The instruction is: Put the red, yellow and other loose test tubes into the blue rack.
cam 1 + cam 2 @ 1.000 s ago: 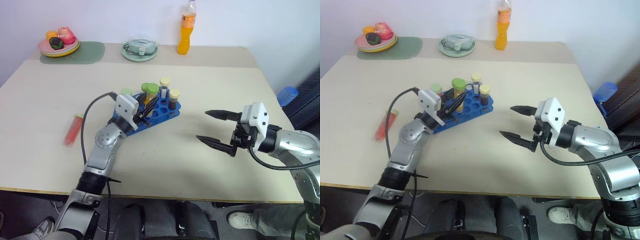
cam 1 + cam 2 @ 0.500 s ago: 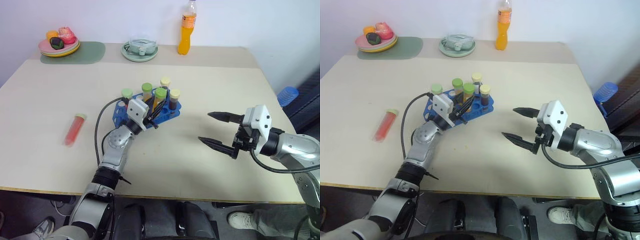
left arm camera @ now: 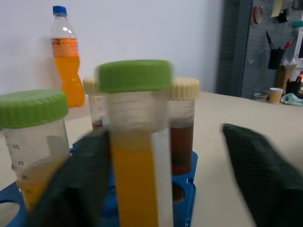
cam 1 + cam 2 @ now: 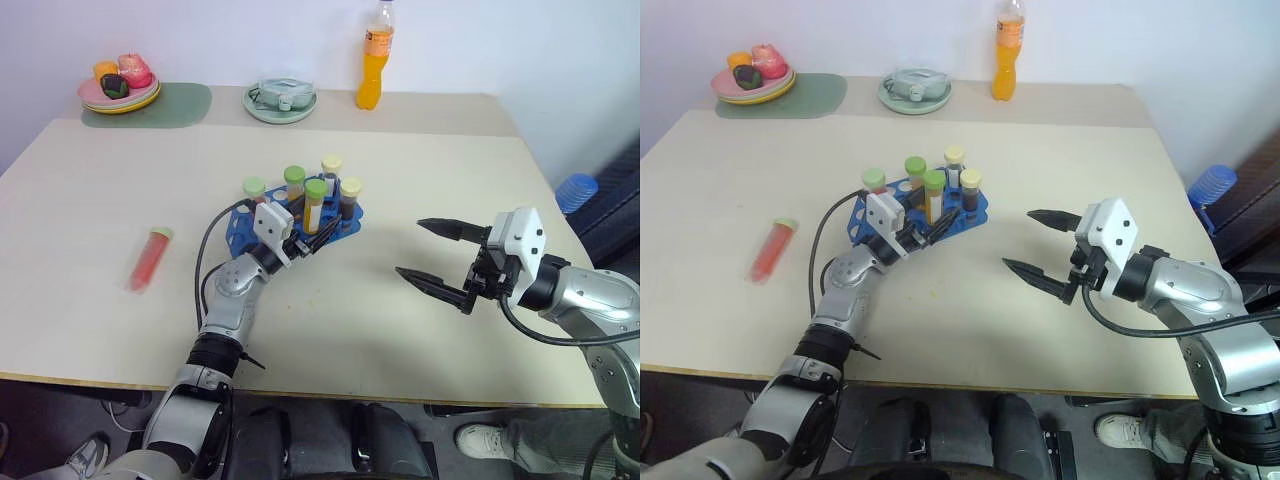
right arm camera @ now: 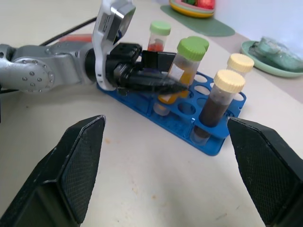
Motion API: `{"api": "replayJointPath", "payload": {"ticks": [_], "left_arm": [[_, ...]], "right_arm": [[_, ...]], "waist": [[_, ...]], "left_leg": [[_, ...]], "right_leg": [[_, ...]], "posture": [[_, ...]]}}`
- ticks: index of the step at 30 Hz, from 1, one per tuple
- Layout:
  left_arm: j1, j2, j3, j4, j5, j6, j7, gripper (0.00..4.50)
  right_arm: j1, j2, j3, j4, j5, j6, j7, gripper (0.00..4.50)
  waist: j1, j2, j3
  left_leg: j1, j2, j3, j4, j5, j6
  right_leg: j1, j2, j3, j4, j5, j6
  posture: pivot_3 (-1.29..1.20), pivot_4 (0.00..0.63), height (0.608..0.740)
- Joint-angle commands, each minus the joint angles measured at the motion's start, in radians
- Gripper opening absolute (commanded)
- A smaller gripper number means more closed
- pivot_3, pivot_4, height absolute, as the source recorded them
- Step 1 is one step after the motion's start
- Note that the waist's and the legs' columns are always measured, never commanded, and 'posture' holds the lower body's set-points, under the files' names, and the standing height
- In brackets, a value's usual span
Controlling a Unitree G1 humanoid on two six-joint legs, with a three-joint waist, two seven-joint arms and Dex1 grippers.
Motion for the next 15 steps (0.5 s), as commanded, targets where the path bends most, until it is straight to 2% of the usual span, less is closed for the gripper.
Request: {"api": "replayJointPath", "payload": {"ticks": [1,4,9,12,15], "left_arm": [[0.006,0.008,0.026,-0.076,-0.01,0.0,-0.001,4.42],[0.021,0.024,0.045,-0.152,-0.025,0.015,0.001,4.42],[0.066,0.093,0.088,-0.416,-0.14,0.14,-0.026,4.42],[0.042,0.137,0.175,-0.553,-0.285,0.302,0.035,4.42],[-0.034,0.204,0.297,-0.578,-0.392,0.503,0.182,4.42]], "right_arm": [[0.007,0.013,-0.008,-0.023,0.005,-0.029,-0.007,4.2],[0.009,0.022,0.001,-0.018,-0.001,-0.04,-0.007,4.2],[-0.007,0.043,0.028,0.012,-0.015,-0.067,0.0,4.2],[-0.027,0.059,0.057,0.044,-0.024,-0.088,0.011,4.2],[-0.05,0.071,0.086,0.076,-0.031,-0.108,0.026,4.2]], "waist": [[0.0,0.0,0.0],[-0.001,0.0,0.0],[-0.002,0.0,0.0],[-0.002,0.0,0.0],[-0.002,0.0,0.0]], "left_leg": [[0.0,0.0,0.0,0.0,0.0,0.0],[0.0,0.0,0.0,0.0,0.0,0.0],[0.0,0.0,0.0,0.0,0.0,0.0],[0.0,0.001,0.0,0.0,0.0,0.0],[0.001,0.001,0.0,0.001,0.0,0.0]], "right_leg": [[0.0,0.0,0.0,0.0,0.0,0.0],[0.0,0.0,0.0,0.0,0.0,0.0],[0.0,0.0,0.0,0.001,0.0,0.0],[0.0,0.0,0.0,0.001,0.0,0.0],[0.0,0.0,0.0,0.002,0.0,0.0]], "posture": [[0.0,0.15,0.74],[0.0,0.15,0.74],[0.0,0.15,0.74],[0.0,0.15,0.74],[0.0,0.15,0.74]]}}
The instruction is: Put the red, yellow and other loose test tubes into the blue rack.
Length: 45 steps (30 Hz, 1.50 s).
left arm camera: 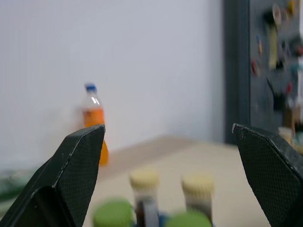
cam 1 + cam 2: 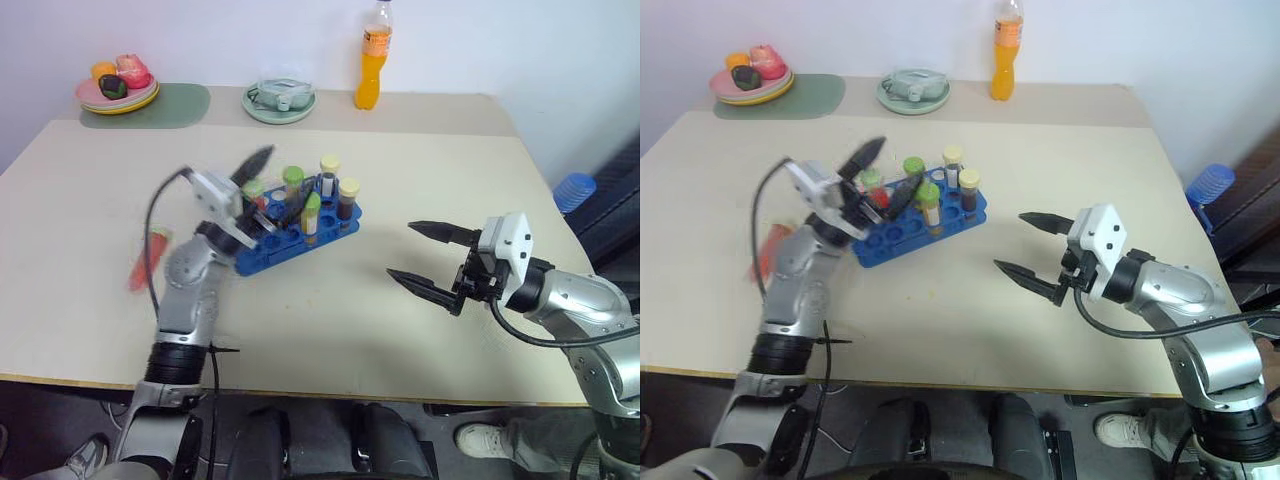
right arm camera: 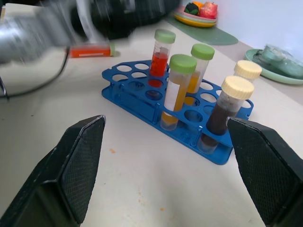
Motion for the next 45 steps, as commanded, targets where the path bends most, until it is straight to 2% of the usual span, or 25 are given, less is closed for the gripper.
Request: {"api": "replayJointPath", "payload": {"ticks": [1,3,5,6,7,8,10,11,12,17,21,29,34,37,42,43,45], "left_arm": [[-0.091,0.098,0.14,-0.042,-0.101,0.242,0.171,4.42],[-0.123,0.173,0.171,-0.028,-0.086,0.379,0.262,4.42],[-0.16,0.288,0.175,-0.013,0.01,0.589,0.409,4.42],[-0.178,0.332,0.179,-0.004,0.014,0.682,0.441,4.42],[-0.198,0.392,0.178,0.015,-0.002,0.851,0.459,4.42],[-0.209,0.432,0.172,0.025,-0.012,0.946,0.456,4.42],[-0.3,0.532,0.109,0.091,-0.033,1.303,0.43,4.42],[-0.345,0.564,0.075,0.133,-0.042,1.428,0.402,4.42],[-0.362,0.611,0.018,0.175,-0.032,1.479,0.357,4.42],[-0.391,0.691,-0.113,0.309,0.037,1.504,0.254,4.42],[-0.427,0.705,-0.193,0.394,0.099,1.49,0.209,4.42],[-0.532,0.596,-0.31,0.676,0.252,1.317,0.128,4.42],[-0.575,0.536,-0.348,0.811,0.316,1.268,0.054,4.42],[-0.564,0.52,-0.363,0.84,0.363,1.223,0.029,3.63],[-0.552,0.519,-0.332,0.81,0.37,1.272,0.001,1.23],[-0.544,0.526,-0.328,0.792,0.372,1.284,-0.005,1.03],[-0.527,0.544,-0.318,0.737,0.363,1.324,-0.022,1.03]], "right_arm": [[-0.038,0.016,0.018,0.019,-0.009,-0.042,0.017,4.2],[-0.049,0.023,0.028,0.037,-0.016,-0.053,0.026,4.2],[-0.063,0.03,0.042,0.064,-0.026,-0.073,0.04,4.2],[-0.068,0.034,0.048,0.076,-0.029,-0.082,0.045,4.2],[-0.074,0.039,0.054,0.09,-0.034,-0.092,0.051,4.2],[-0.079,0.044,0.06,0.101,-0.038,-0.1,0.056,4.2],[-0.084,0.053,0.068,0.117,-0.042,-0.114,0.063,4.2],[-0.084,0.056,0.07,0.12,-0.043,-0.119,0.065,4.2],[-0.082,0.06,0.074,0.124,-0.044,-0.126,0.069,4.2],[-0.074,0.067,0.079,0.135,-0.05,-0.145,0.079,4.2],[-0.066,0.073,0.077,0.13,-0.051,-0.145,0.072,4.2],[-0.069,0.093,0.087,0.128,-0.063,-0.145,0.056,4.2],[-0.055,0.082,0.071,0.103,-0.061,-0.133,0.044,4.2],[-0.045,0.077,0.065,0.085,-0.058,-0.124,0.034,4.2],[-0.046,0.072,0.063,0.073,-0.055,-0.112,0.025,4.2],[-0.05,0.072,0.065,0.074,-0.056,-0.11,0.025,4.2],[-0.061,0.072,0.069,0.079,-0.056,-0.106,0.026,4.2]], "waist": [[-0.001,0.0,0.0],[-0.004,0.0,0.0],[-0.005,-0.001,0.0],[-0.006,-0.001,0.0],[-0.006,-0.001,0.0],[-0.006,-0.002,0.001],[-0.007,-0.003,0.001],[-0.005,-0.003,0.001],[-0.002,-0.003,0.002],[-0.002,-0.003,0.002],[-0.002,-0.003,0.002],[0.0,-0.003,0.002],[0.001,-0.003,0.002],[0.001,-0.002,0.001],[-0.004,-0.002,0.001],[-0.005,-0.002,0.001],[-0.008,-0.002,0.001]], "left_leg": [[0.0,0.0,0.0,0.0,0.0,0.0],[0.001,0.0,0.0,0.0,0.0,0.0],[0.001,0.0,0.0,0.0,0.0,-0.001],[0.001,0.0,0.0,0.0,0.001,-0.001],[0.001,0.0,0.0,0.0,0.001,-0.002],[0.001,0.0,0.0,0.0,0.001,-0.002],[0.001,0.0,0.0,-0.001,0.004,-0.007],[0.001,0.0,0.0,-0.001,0.004,-0.007],[0.001,0.0,0.0,-0.001,0.004,-0.008],[0.001,0.0,0.001,-0.001,0.005,-0.008],[0.001,0.0,0.001,-0.001,0.005,-0.01],[0.0,0.0,0.001,-0.001,0.005,-0.01],[0.0,-0.001,0.001,-0.001,0.005,-0.01],[0.0,-0.001,0.001,-0.001,0.005,-0.01],[0.002,0.0,0.001,-0.001,0.006,-0.01],[0.002,0.0,0.001,-0.001,0.006,-0.01],[0.002,0.0,0.001,-0.001,0.006,-0.01]], "right_leg": [[0.0,0.0,0.0,0.001,0.0,0.0],[0.0,0.0,0.0,0.001,0.0,0.0],[0.0,0.0,0.0,0.001,0.0,0.0],[0.0,0.001,0.0,0.002,0.0,0.0],[0.0,0.001,0.0,0.002,0.0,0.0],[0.0,0.001,0.0,0.002,0.0,0.0],[0.0,0.001,0.0,0.003,-0.001,0.001],[0.0,0.001,0.0,0.002,-0.001,0.001],[-0.001,0.001,0.0,0.003,-0.001,0.001],[-0.002,0.0,0.0,0.004,-0.001,0.001],[-0.002,0.001,0.0,0.005,-0.001,0.001],[-0.003,0.001,0.0,0.005,-0.001,0.001],[-0.003,0.001,0.0,0.005,-0.001,0.001],[-0.003,0.0,0.0,0.005,-0.001,0.001],[-0.003,0.0,0.0,0.008,-0.001,0.001],[-0.003,0.0,0.0,0.008,-0.001,0.001],[-0.003,0.0,0.0,0.008,-0.001,0.001]], "posture": [[0.0,0.15,0.74],[0.0,0.15,0.74],[0.0,0.15,0.74],[0.0,0.15,0.74],[0.0,0.15,0.74],[0.0,0.15,0.74],[0.0,0.15,0.74],[0.0,0.15,0.74],[0.0,0.15,0.74],[0.0,0.15,0.74],[0.0,0.15,0.74],[0.0,0.15,0.74],[0.0,0.15,0.74],[0.0,0.15,0.74],[0.0,0.15,0.74],[0.0,0.15,0.74],[0.0,0.15,0.74]]}}
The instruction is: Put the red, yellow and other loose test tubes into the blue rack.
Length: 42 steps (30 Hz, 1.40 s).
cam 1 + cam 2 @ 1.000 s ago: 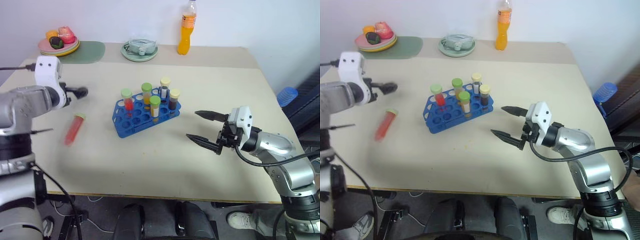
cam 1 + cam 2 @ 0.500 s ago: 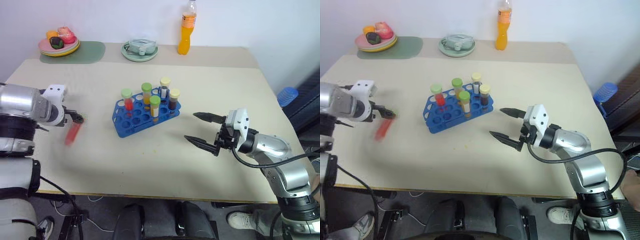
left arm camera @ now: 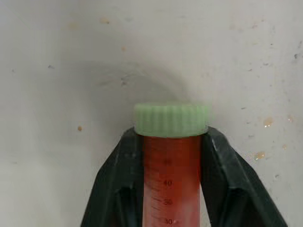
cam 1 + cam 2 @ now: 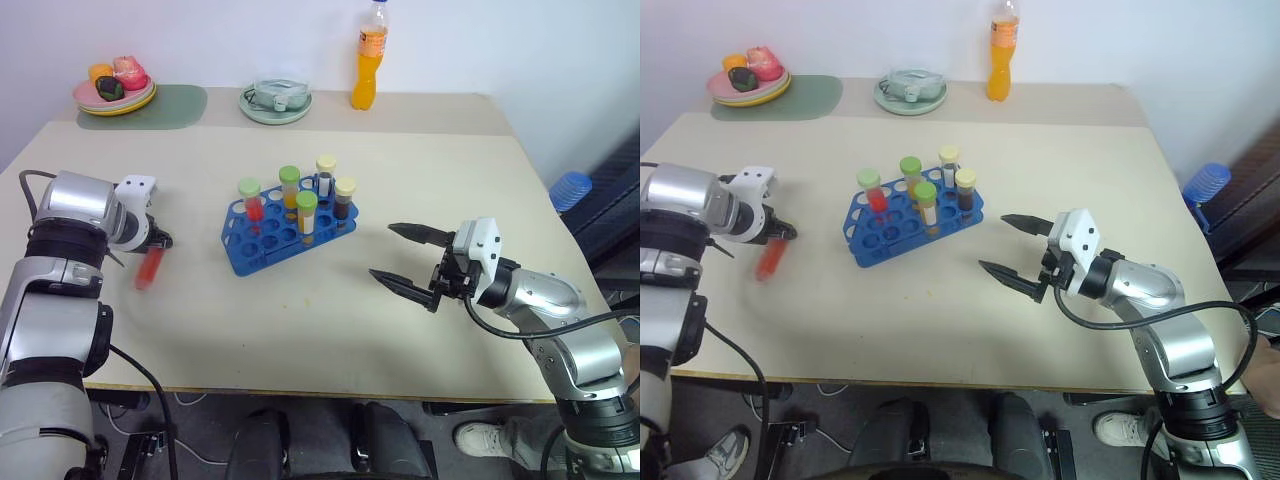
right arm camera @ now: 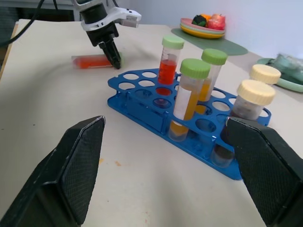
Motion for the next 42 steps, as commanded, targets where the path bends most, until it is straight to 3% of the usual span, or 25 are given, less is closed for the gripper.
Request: {"api": "replayJointPath", "payload": {"ticks": [1,9,12,13,15,18,19,30,42], "left_arm": [[0.039,0.039,0.024,-0.094,-0.002,0.072,-0.026,1.03],[0.133,0.096,0.133,-0.35,-0.038,0.196,-0.009,1.03],[0.182,0.102,0.132,-0.433,-0.029,0.165,0.005,1.03],[0.204,0.114,0.115,-0.471,-0.018,0.134,0.006,1.96],[0.224,0.112,0.127,-0.503,-0.014,0.137,0.025,2.76],[0.216,0.082,0.175,-0.496,-0.017,0.188,0.069,4.35],[0.216,0.082,0.174,-0.501,-0.02,0.191,0.071,4.48],[0.245,0.085,0.198,-0.6,-0.058,0.351,0.102,4.48],[0.265,0.08,0.215,-0.583,-0.079,0.356,0.175,4.48]], "right_arm": [[-0.024,-0.012,-0.016,-0.026,0.009,0.003,-0.001,4.2],[-0.046,-0.02,-0.011,-0.001,0.014,0.006,0.026,4.2],[-0.053,-0.023,-0.009,0.008,0.013,0.004,0.04,4.2],[-0.056,-0.023,-0.011,0.011,0.014,0.004,0.043,4.2],[-0.058,-0.023,-0.015,0.015,0.016,0.003,0.046,4.2],[-0.054,-0.021,-0.012,0.021,0.01,-0.004,0.051,4.2],[-0.054,-0.02,-0.01,0.022,0.008,-0.006,0.052,4.2],[-0.001,-0.036,-0.033,-0.014,0.027,0.011,0.052,4.2],[0.004,-0.042,-0.029,-0.047,0.05,0.061,0.044,4.2]], "waist": [[-0.003,0.0,0.0],[-0.015,-0.001,0.001],[-0.014,-0.001,0.001],[-0.014,-0.001,0.001],[-0.014,-0.001,0.001],[-0.013,-0.001,0.001],[-0.013,-0.001,0.001],[-0.014,-0.001,0.001],[-0.014,-0.001,0.001]], "left_leg": [[0.0,0.0,0.0,0.0,0.0,0.0],[-0.001,0.0,0.0,0.0,0.0,0.0],[-0.001,0.0,0.0,0.0,0.0,0.0],[-0.001,0.0,0.0,0.0,0.0,0.0],[-0.001,0.0,0.0,0.0,0.0,0.0],[-0.001,0.0,0.0,0.0,0.0,0.0],[-0.001,0.0,0.0,0.0,0.0,0.0],[-0.001,0.0,0.0,0.0,0.0,0.0],[-0.001,0.0,0.0,0.0,0.0,0.0]], "right_leg": [[0.0,0.0,0.0,0.0,0.0,0.0],[-0.001,0.0,0.0,-0.001,0.0,0.0],[-0.001,0.0,0.0,-0.001,0.0,0.0],[-0.001,0.0,0.0,-0.001,0.0,0.0],[-0.001,0.0,0.0,-0.001,0.0,0.0],[-0.001,0.0,0.0,-0.001,0.0,0.0],[-0.001,0.0,0.0,-0.001,0.0,0.0],[-0.001,0.0,0.0,0.0,0.0,0.0],[-0.001,0.0,0.0,0.0,0.0,0.0]], "posture": [[0.0,0.15,0.74],[0.0,0.15,0.74],[0.0,0.15,0.74],[0.0,0.15,0.74],[0.0,0.15,0.74],[0.0,0.15,0.74],[0.0,0.15,0.74],[0.0,0.15,0.74],[0.0,0.15,0.74]]}}
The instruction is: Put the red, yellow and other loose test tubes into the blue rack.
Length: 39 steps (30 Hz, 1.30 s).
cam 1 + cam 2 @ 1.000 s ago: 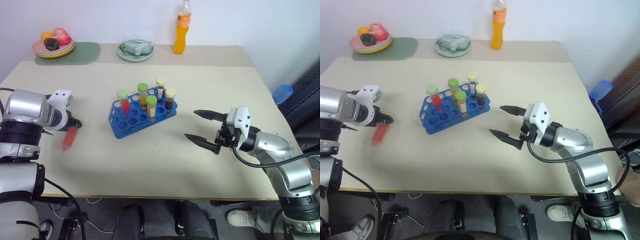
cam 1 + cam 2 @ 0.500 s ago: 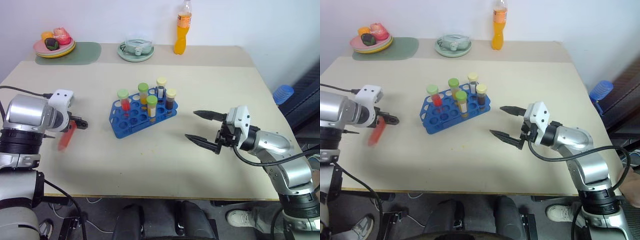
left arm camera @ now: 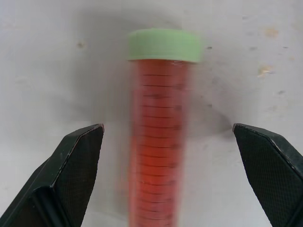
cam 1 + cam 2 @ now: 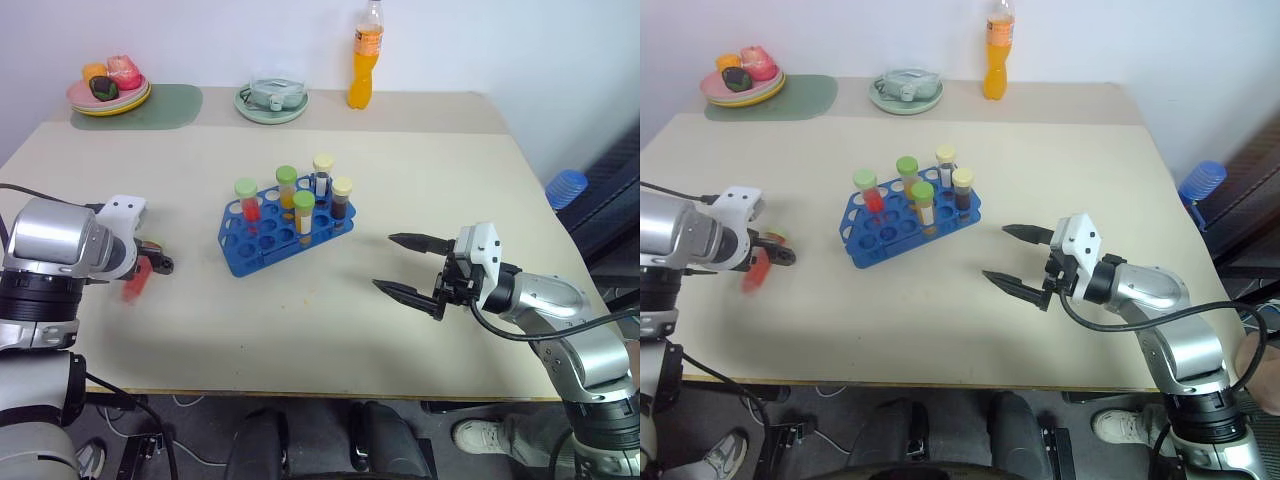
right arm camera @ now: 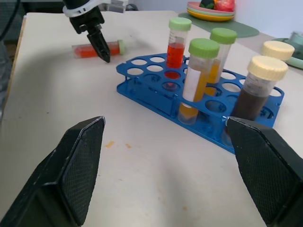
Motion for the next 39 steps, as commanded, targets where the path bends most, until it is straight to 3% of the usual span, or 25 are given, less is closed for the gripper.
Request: {"api": "replayJointPath", "payload": {"ticks": [1,20,23,29,39], "left_arm": [[-0.031,0.002,0.035,0.006,0.009,0.008,0.025,4.48],[-0.091,-0.106,0.049,0.122,0.045,-0.054,0.094,4.48],[-0.089,-0.112,0.053,0.123,0.047,-0.067,0.095,3.63],[-0.092,-0.119,0.056,0.124,0.052,-0.075,0.097,0.81],[-0.079,-0.125,0.071,0.106,0.056,-0.08,0.102,0.81]], "right_arm": [[-0.014,-0.013,-0.017,-0.049,0.019,0.009,-0.005,4.2],[0.002,-0.02,-0.032,-0.074,0.025,0.034,-0.02,4.2],[0.005,-0.022,-0.032,-0.078,0.026,0.034,-0.023,4.2],[0.005,-0.023,-0.03,-0.082,0.026,0.037,-0.028,4.2],[-0.017,-0.022,-0.023,-0.081,0.027,0.046,-0.031,4.2]], "waist": [[0.0,0.0,0.0],[0.025,0.002,-0.001],[0.023,0.002,-0.001],[0.018,0.002,-0.001],[0.019,0.002,-0.001]], "left_leg": [[0.0,0.0,0.0,0.0,0.0,0.0],[0.001,-0.001,0.0,0.0,0.0,0.0],[0.001,-0.001,0.0,0.001,0.0,0.0],[0.001,0.0,0.0,0.001,0.0,0.0],[0.001,0.0,0.0,0.001,0.0,0.0]], "right_leg": [[0.0,0.0,0.0,0.0,0.0,0.0],[0.001,0.0,0.0,0.0,0.0,0.0],[0.002,0.0,0.0,0.001,0.0,0.0],[0.001,0.0,0.0,0.001,0.0,0.0],[0.001,0.0,0.0,0.001,0.0,0.0]], "posture": [[0.0,0.15,0.74],[0.0,0.15,0.74],[0.0,0.15,0.74],[0.0,0.15,0.74],[0.0,0.15,0.74]]}}
